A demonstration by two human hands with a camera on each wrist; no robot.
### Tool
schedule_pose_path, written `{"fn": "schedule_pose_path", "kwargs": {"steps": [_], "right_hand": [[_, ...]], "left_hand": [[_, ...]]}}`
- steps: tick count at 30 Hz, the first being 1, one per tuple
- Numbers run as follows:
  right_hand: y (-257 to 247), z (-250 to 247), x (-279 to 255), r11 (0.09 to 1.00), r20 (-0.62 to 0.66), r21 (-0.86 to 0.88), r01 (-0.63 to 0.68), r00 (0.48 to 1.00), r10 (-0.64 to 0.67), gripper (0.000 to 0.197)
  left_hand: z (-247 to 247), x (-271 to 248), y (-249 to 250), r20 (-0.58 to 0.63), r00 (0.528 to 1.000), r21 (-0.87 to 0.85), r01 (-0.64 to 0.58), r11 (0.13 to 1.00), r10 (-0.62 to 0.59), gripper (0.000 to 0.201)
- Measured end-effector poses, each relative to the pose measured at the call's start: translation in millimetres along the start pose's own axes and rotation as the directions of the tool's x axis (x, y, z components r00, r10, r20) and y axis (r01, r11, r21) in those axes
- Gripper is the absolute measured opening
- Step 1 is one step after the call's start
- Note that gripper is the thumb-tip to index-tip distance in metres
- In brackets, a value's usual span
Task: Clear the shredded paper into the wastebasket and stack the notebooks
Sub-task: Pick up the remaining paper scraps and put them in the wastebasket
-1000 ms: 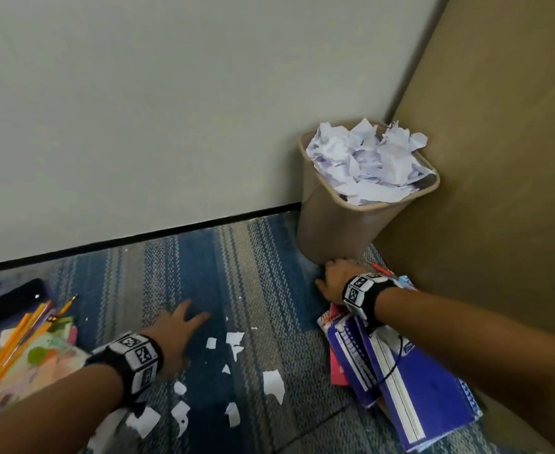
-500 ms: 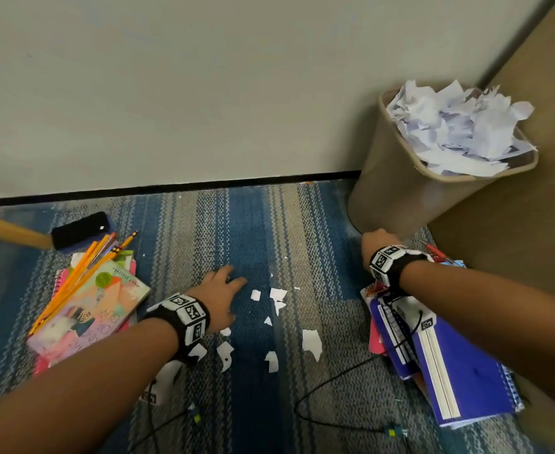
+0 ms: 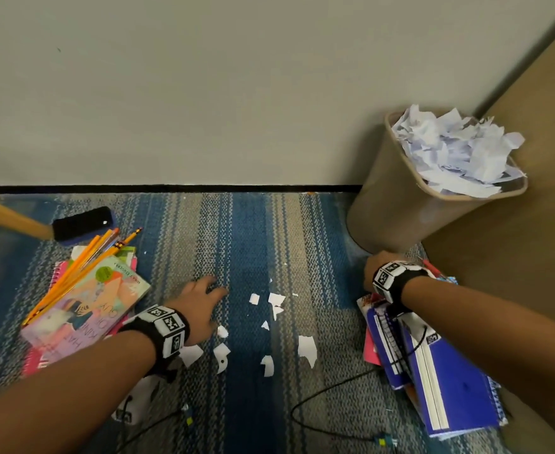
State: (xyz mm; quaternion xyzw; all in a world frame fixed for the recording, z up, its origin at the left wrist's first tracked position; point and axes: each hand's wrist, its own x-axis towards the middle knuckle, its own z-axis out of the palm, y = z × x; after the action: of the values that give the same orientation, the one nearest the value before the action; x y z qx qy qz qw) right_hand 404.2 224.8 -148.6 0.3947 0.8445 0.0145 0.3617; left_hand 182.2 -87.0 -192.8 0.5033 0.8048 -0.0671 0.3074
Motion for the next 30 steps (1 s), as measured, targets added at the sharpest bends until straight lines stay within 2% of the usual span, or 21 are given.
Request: {"fn": "schedule_pose_path", "kwargs": {"steps": [4, 6, 8, 11, 12, 14, 16, 17, 18, 20, 22, 23, 25, 28, 30], "right_hand": [[-9, -7, 2, 0.997, -0.063, -0.003, -0.076, 0.995, 0.076, 0.02], [-13, -13, 3, 0.999, -0.095, 0.004, -0.042, 0.995, 0.042, 0.022], [-20, -22, 2, 0.998, -0.123, 0.004, 0.057, 0.991, -0.056, 0.024], [-45, -31, -4, 0.969, -0.142, 0.059, 0.242, 0.962, -0.231, 0.021], [-56, -29, -9, 0.931, -0.145, 0.127, 0.342, 0.935, -0.323, 0.023], [-79, -17, -23, 0.814, -0.129, 0.307, 0.493, 0.869, -0.477, 0.032], [-96, 1, -37, 0.767, -0.16, 0.346, 0.541, 0.839, -0.519, 0.048], [-101, 12, -42, 0.777, -0.185, 0.335, 0.533, 0.846, -0.501, 0.056], [-102, 22, -47, 0.803, -0.184, 0.332, 0.495, 0.869, -0.46, 0.066], [-98, 46, -58, 0.875, -0.084, 0.332, 0.353, 0.935, -0.345, 0.09], [-96, 68, -72, 0.926, -0.002, 0.275, 0.26, 0.963, -0.269, 0.1], [-98, 79, -77, 0.928, 0.01, 0.269, 0.259, 0.962, -0.271, 0.096], [-107, 92, -88, 0.888, 0.005, 0.319, 0.331, 0.937, -0.35, 0.073], [-123, 95, -91, 0.75, -0.127, 0.488, 0.447, 0.886, -0.446, 0.032], [-126, 91, -89, 0.661, -0.222, 0.578, 0.479, 0.872, -0.437, 0.027]], "left_hand": [[-1, -1, 5, -0.016, 1.0, -0.006, 0.013, 1.0, -0.013, 0.067], [-2, -1, 4, -0.024, 1.0, 0.004, 0.006, 1.0, -0.006, 0.067], [-2, -2, -1, -0.012, 1.0, -0.001, -0.001, 1.0, 0.001, 0.072], [2, -9, -7, 0.014, 0.998, 0.04, -0.055, 0.998, 0.055, 0.098], [5, -12, -8, 0.04, 0.996, 0.057, -0.08, 0.995, 0.078, 0.106], [10, -19, -6, 0.095, 0.989, 0.09, -0.121, 0.989, 0.112, 0.108], [15, -21, -4, 0.121, 0.985, 0.117, -0.14, 0.983, 0.125, 0.098], [16, -21, -4, 0.116, 0.985, 0.107, -0.143, 0.984, 0.13, 0.09], [15, -20, -5, 0.105, 0.984, 0.079, -0.152, 0.985, 0.143, 0.081], [14, -17, -4, 0.099, 0.982, -0.009, -0.163, 0.987, 0.163, 0.06], [14, -13, 0, 0.067, 0.985, -0.085, -0.156, 0.984, 0.162, 0.042], [14, -10, 3, 0.041, 0.987, -0.125, -0.147, 0.981, 0.153, 0.035], [15, -7, 13, -0.013, 0.991, -0.237, -0.129, 0.963, 0.129, 0.03], [11, -5, 26, -0.119, 0.987, -0.384, -0.143, 0.912, 0.104, 0.032], [8, -6, 26, -0.169, 0.981, -0.372, -0.154, 0.915, 0.096, 0.031]]}}
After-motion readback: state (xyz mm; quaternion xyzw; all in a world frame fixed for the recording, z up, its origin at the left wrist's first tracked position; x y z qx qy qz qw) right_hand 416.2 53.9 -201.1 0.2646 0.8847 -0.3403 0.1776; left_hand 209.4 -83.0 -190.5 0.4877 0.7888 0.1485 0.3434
